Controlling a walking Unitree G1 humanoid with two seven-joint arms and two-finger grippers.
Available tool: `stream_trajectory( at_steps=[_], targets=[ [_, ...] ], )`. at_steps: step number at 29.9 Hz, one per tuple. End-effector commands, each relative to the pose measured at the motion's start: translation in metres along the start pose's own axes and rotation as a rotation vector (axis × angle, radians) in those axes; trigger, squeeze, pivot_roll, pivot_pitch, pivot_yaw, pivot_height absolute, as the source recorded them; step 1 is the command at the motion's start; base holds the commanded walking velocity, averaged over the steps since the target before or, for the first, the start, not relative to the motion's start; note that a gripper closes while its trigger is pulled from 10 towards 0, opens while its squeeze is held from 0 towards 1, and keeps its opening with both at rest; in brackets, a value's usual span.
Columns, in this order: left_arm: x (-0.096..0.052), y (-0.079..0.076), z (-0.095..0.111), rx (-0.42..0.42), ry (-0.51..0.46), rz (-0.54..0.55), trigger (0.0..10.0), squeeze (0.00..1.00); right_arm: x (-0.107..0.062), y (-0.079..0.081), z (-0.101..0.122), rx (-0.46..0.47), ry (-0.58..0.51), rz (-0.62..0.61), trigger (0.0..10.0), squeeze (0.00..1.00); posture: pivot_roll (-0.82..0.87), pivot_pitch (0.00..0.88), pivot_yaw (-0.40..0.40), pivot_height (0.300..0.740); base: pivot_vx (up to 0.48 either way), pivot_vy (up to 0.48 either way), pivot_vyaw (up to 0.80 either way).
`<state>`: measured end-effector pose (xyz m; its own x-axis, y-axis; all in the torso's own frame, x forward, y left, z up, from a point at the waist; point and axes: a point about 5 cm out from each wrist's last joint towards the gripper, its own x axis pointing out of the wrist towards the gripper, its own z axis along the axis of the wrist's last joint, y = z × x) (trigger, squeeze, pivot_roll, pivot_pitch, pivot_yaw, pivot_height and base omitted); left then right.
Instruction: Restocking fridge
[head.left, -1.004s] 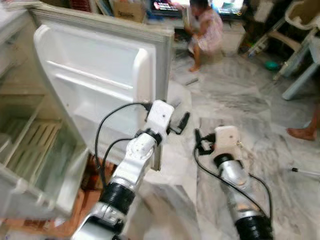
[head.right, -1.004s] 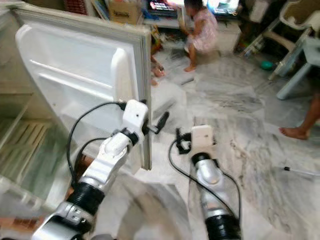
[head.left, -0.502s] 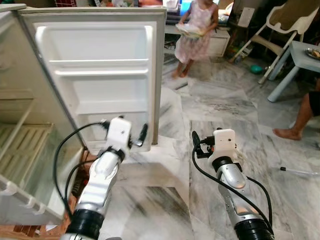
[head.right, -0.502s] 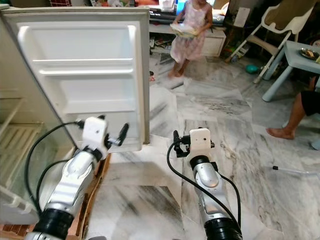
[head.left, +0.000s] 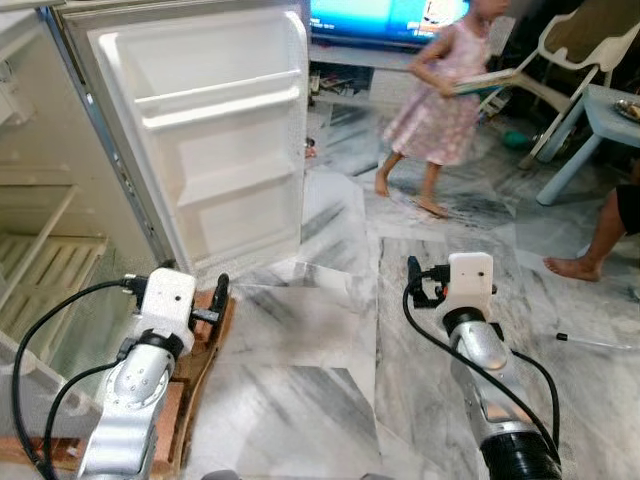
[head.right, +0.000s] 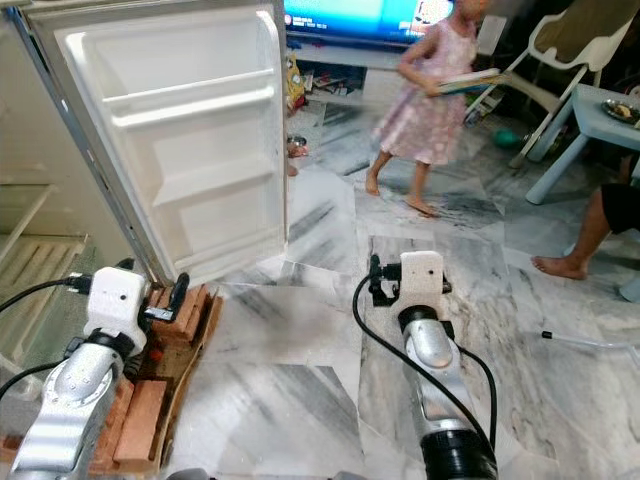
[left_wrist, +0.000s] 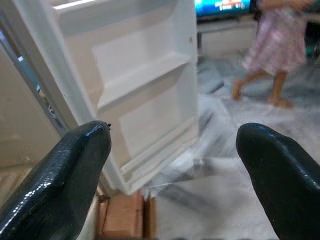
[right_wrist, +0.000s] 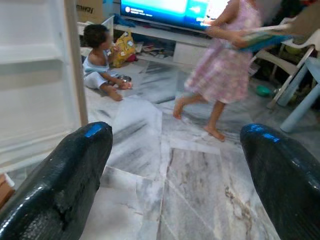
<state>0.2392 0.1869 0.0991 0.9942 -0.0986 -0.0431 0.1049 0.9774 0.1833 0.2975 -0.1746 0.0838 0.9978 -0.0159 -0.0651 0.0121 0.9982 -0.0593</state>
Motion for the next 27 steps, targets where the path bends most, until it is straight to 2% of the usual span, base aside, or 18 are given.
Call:
stream_trajectory(
  at_steps=[1, 2, 5, 11, 13, 15, 17, 27],
  targets=[
    [-0.006, -0.003, 0.006, 0.026, -0.036, -0.004, 10.0, 0.00, 0.000, 0.001, -0.004, 0.034, 0.012, 0.017, 10.0, 0.00, 0.06, 0.053, -0.074, 0.740, 0.000, 0.000, 0.00],
    [-0.010, -0.006, 0.000, 0.038, -0.017, 0.018, 10.0, 0.00, -0.001, 0.002, -0.005, 0.018, 0.000, 0.007, 10.0, 0.00, 0.08, 0.031, -0.066, 0.740, 0.000, 0.000, 0.00],
    [-0.008, -0.001, -0.005, 0.013, 0.012, 0.116, 10.0, 0.00, -0.002, 0.001, -0.007, 0.029, 0.011, -0.027, 10.0, 0.00, 0.08, 0.015, -0.043, 0.740, 0.000, 0.000, 0.00],
    [0.003, 0.002, -0.003, 0.006, -0.016, 0.239, 10.0, 0.00, -0.005, 0.006, 0.000, 0.050, -0.031, 0.033, 10.0, 0.00, 0.07, 0.003, -0.044, 0.740, 0.000, 0.000, 0.00],
    [0.006, 0.001, -0.005, 0.016, -0.012, 0.237, 10.0, 0.00, -0.004, 0.007, 0.003, 0.025, -0.051, 0.042, 10.0, 0.00, 0.07, 0.000, -0.047, 0.740, 0.000, -0.412, 0.00],
    [0.007, -0.001, -0.006, 0.022, -0.010, 0.216, 10.0, 0.00, -0.003, 0.006, 0.003, 0.047, -0.047, 0.030, 10.0, 0.00, 0.08, 0.000, -0.042, 0.740, 0.000, -0.461, 0.00],
    [0.008, -0.004, -0.009, 0.032, 0.004, 0.183, 10.0, 0.00, -0.001, 0.006, 0.000, 0.058, -0.038, 0.017, 10.0, 0.00, 0.08, 0.002, -0.044, 0.740, 0.000, -0.461, -0.63],
    [0.006, -0.012, -0.019, 0.012, 0.040, 0.182, 10.0, 0.00, -0.010, -0.002, -0.013, 0.082, -0.005, -0.022, 10.0, 0.00, 0.07, 0.000, -0.042, 0.740, 0.000, -0.464, -0.74]
  ],
)
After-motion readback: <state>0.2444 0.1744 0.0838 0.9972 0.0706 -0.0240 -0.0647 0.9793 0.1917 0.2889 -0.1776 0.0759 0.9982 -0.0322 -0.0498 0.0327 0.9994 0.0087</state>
